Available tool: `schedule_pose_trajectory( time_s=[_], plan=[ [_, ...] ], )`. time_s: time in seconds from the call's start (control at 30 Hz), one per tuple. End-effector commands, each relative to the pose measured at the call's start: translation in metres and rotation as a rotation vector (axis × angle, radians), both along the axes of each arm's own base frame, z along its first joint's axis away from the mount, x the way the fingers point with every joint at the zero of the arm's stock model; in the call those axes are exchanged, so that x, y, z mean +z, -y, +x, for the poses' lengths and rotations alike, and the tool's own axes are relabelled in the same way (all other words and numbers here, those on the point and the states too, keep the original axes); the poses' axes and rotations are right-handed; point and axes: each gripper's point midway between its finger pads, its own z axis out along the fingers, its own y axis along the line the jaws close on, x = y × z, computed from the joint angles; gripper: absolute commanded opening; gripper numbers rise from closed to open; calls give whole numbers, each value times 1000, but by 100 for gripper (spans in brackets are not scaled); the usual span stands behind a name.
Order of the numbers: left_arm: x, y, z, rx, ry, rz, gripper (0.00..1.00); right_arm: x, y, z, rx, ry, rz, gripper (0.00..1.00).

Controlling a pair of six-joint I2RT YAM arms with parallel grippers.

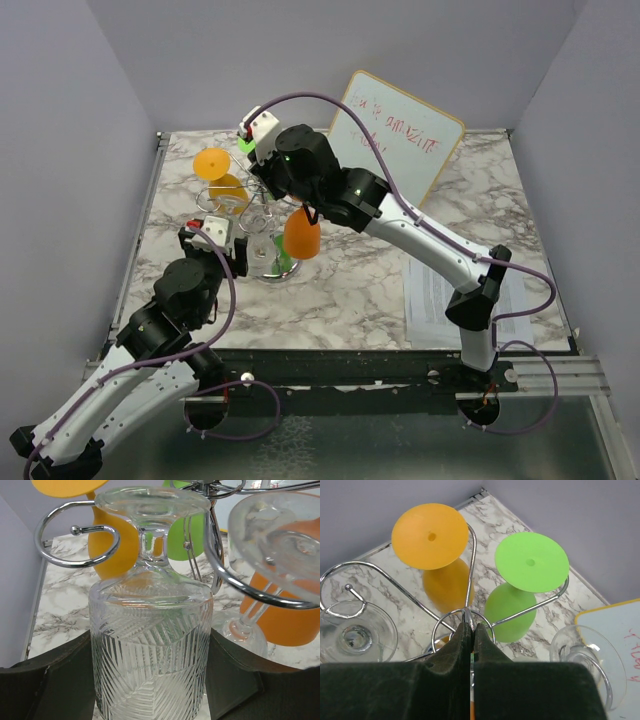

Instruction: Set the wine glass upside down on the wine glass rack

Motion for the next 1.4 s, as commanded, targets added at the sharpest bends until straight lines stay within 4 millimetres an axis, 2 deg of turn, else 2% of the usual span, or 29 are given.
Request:
schedule_pose_trajectory(
  time_s=[0.0, 0.2, 0.5, 0.77, 1.17, 1.37],
  plan=[
    [30, 7, -2, -32, 77, -115, 0, 59, 21, 17, -91, 163, 48, 1],
    [32, 7, -2, -29, 82, -119, 0, 71, 30, 20, -107, 190, 54, 1],
    [25, 18, -1, -72, 74, -164, 0, 80, 45, 24, -148, 235, 43, 1],
    [20, 17, -2, -85, 133, -142, 0, 66, 40, 13, -73, 204, 36, 1],
    [14, 9, 22, 24, 186, -9, 0, 58, 42, 1, -14, 206, 25, 1],
    [32, -2, 22, 82, 259, -62, 0, 60, 44, -1, -7, 212, 34, 1]
  ],
)
